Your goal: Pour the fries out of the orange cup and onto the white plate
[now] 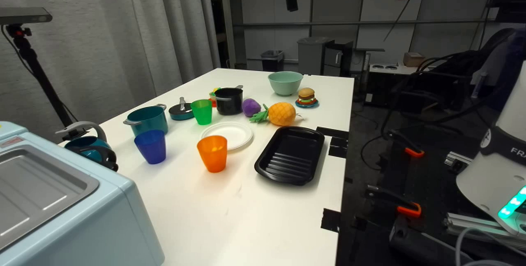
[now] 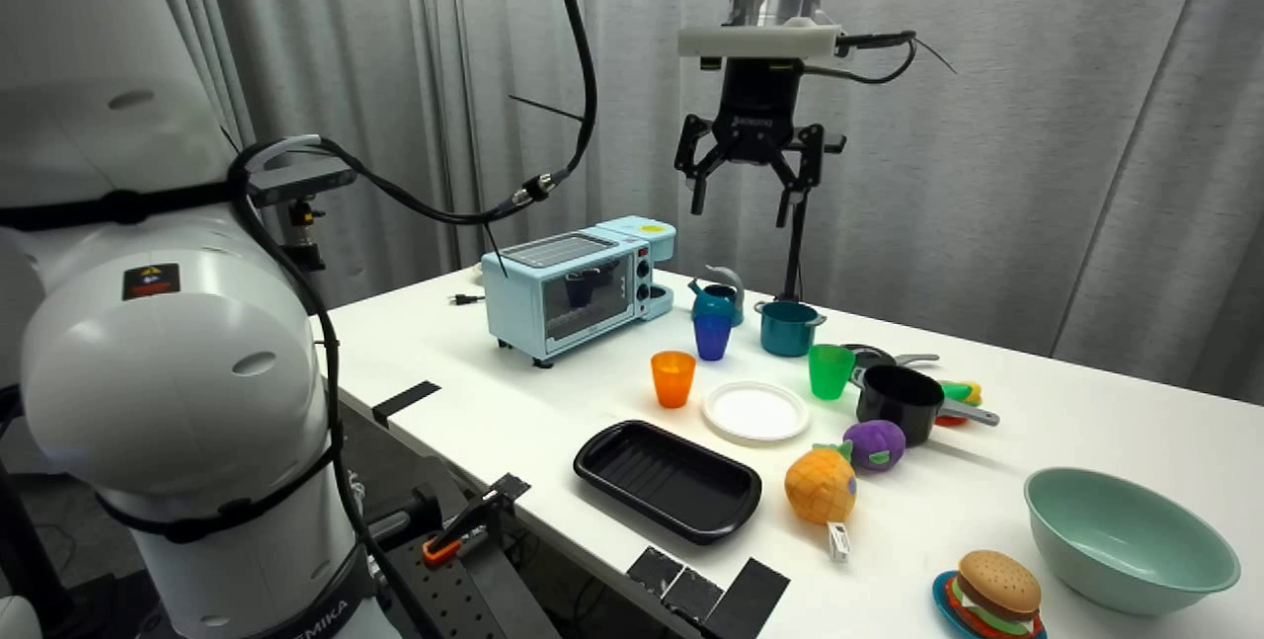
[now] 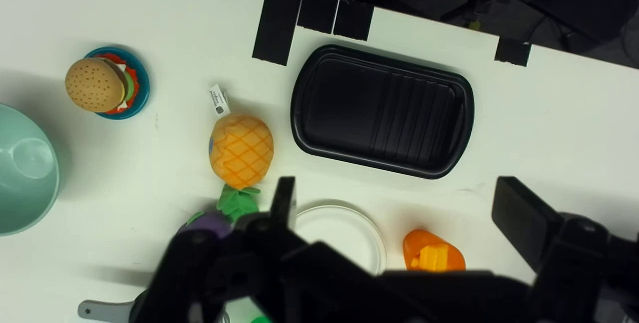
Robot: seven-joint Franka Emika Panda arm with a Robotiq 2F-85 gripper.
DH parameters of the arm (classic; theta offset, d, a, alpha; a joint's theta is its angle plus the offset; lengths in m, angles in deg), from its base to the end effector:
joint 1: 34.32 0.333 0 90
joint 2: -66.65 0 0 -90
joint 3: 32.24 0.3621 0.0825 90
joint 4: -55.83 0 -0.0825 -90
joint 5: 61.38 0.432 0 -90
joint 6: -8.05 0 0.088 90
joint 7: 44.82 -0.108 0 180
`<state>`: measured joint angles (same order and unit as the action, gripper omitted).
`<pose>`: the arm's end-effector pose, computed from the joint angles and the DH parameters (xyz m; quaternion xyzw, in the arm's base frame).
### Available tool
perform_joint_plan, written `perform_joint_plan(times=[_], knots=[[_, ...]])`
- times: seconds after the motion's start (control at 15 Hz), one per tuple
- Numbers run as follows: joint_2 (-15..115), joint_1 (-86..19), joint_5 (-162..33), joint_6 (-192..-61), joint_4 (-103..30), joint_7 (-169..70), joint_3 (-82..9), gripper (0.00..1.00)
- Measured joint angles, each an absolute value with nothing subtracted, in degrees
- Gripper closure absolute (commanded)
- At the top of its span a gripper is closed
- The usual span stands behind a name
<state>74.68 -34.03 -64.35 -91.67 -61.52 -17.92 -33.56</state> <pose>0.5347 -0.0148 0.5169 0.9694 0.2296 -0.0869 0.0026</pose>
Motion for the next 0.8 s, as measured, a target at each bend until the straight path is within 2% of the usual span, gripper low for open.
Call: perform_joint_plan(times=[0.33,0.8], knots=[[68.0,-30.6,-63.0,-100.0,-59.5,-19.3,-29.3,0.0],[49.3,-24.1,-62.6,-107.5,-46.7,-24.9,-21.9,0.0]])
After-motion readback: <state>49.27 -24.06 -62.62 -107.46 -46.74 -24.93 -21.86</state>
